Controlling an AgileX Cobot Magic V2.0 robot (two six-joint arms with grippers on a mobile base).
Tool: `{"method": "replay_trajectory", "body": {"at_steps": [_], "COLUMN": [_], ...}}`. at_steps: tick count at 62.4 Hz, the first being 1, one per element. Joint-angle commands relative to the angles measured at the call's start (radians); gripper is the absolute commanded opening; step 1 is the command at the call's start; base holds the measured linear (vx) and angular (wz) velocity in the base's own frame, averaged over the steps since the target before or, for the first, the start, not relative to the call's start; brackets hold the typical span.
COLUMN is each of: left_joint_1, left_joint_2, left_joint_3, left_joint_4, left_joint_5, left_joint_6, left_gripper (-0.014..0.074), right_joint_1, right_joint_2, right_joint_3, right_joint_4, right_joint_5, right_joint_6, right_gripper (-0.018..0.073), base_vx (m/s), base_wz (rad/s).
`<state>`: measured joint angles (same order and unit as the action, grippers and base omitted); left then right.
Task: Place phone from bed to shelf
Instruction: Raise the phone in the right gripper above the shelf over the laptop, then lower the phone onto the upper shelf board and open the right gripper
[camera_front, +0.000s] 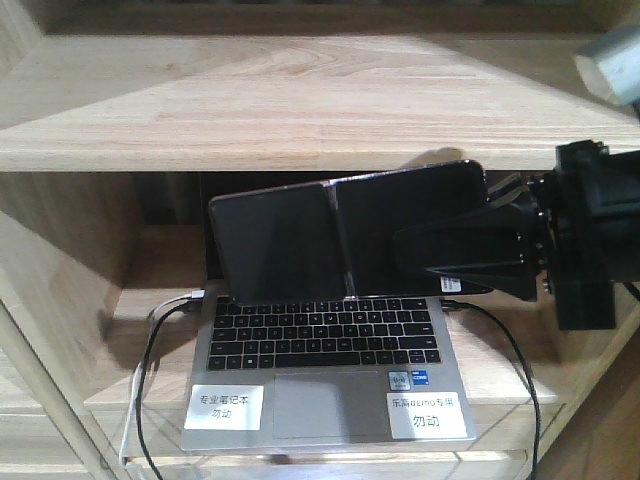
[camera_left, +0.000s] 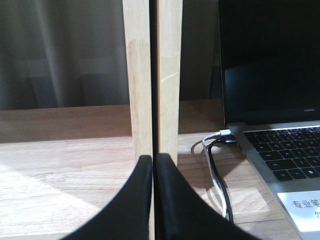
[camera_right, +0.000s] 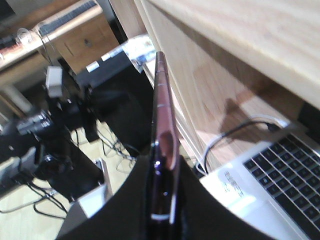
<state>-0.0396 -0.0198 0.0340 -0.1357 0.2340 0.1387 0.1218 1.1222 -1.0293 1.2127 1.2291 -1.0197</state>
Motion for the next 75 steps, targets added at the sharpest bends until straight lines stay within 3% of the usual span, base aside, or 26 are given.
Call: {"method": "replay_trajectory", "body": {"at_steps": [1, 27, 46, 53, 75], "left_joint_1": [0.001, 0.001, 0.001, 0.001, 0.001], "left_joint_2": [-0.006, -0.006, -0.006, -0.006, -0.006], "left_joint_3": [0.002, 0.002, 0.002, 0.002, 0.002], "left_joint_4": [-0.010, -0.010, -0.010, -0.010, -0.010], "left_joint_5": [-0.073, -0.073, -0.073, -0.073, -0.073], "left_joint_6": [-0.004, -0.004, -0.004, -0.004, -0.004], "left_gripper": [0.0001, 0.0001, 0.0001, 0.0001, 0.0001], "right_joint_1": [-0.001, -0.001, -0.001, -0.001, 0.001], "right_joint_2": [-0.050, -0.155, -0.106, -0.045, 0.166], "right_joint_3": [-0.031, -0.045, -0.234, -0.323, -0.591], "right_joint_4": [0.130, 0.277, 0.162, 0.117, 0.109], "right_joint_5": [0.055, -0.020, -0.189, -0.192, -0.183], "right_joint_6": [-0.009, -0.002, 0.050, 0.082, 0.113], "right_gripper": [-0.0004, -0.0004, -0.0004, -0.0004, -0.0004], "base_vx": [0.00, 0.00, 0.00, 0.00, 0.00], "base_wz": [0.00, 0.00, 0.00, 0.00, 0.00]}}
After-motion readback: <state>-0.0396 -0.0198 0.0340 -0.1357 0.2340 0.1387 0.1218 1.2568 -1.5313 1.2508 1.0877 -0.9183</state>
